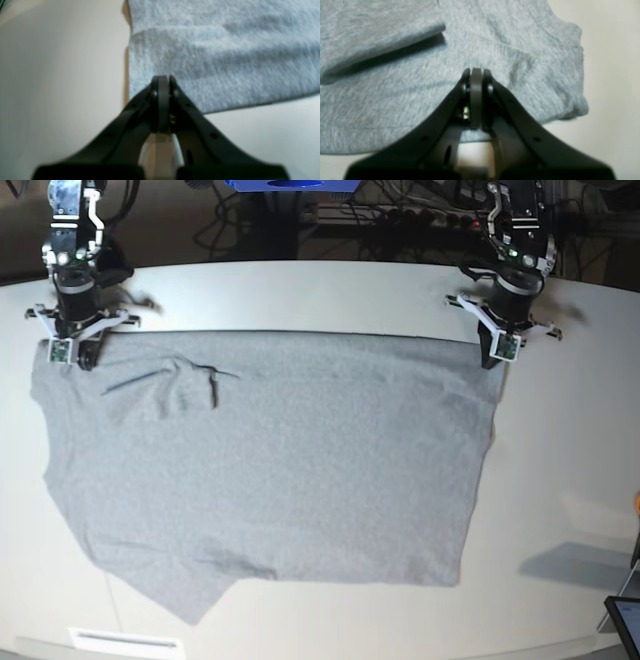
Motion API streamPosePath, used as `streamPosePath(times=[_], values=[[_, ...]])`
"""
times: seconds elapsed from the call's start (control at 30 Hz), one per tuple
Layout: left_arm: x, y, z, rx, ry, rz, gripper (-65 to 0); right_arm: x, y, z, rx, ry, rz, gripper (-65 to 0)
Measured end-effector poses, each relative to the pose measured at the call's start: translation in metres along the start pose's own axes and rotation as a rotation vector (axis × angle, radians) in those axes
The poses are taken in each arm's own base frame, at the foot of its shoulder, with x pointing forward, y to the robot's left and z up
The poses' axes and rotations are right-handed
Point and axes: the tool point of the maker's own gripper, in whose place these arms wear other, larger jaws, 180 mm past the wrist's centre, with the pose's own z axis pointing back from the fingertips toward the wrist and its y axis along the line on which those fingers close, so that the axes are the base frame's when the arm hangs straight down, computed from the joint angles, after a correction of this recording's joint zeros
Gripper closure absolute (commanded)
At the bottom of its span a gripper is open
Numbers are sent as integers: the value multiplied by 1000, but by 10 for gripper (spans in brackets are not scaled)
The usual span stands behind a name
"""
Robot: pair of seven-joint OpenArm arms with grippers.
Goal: Fold the T-shirt properly
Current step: 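Lower the held edge with both grippers and lay the shirt flat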
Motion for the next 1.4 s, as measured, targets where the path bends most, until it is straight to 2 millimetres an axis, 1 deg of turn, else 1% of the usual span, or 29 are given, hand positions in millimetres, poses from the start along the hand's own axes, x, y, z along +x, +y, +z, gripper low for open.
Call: streamPosePath(times=[0.1,0.2,0.37,0.7,0.8,0.87,1.0,1.07,1.23,1.4], values=[[-2,-4,6,-8,11,-6,0,0,-1,0,-2,0,0,-15],[-2,-5,9,-13,21,-12,0,0,-1,0,-2,0,0,-15],[-3,-2,9,2,22,-12,0,0,-1,0,-2,0,0,-15],[0,-1,8,7,35,-15,0,1,-1,0,-6,-1,-1,-15],[5,1,8,18,51,-40,0,2,-2,-2,-9,1,-3,-15],[6,8,11,36,65,-42,0,3,-2,-1,-13,17,-3,-15],[3,16,17,62,123,-35,0,6,-2,1,-17,41,5,-17],[7,21,15,78,143,-44,0,6,-2,1,-20,45,6,-17],[26,28,16,102,103,-60,0,11,-1,2,-20,64,8,-19],[33,31,20,114,109,-71,0,12,-5,10,-34,112,-2,-19]])
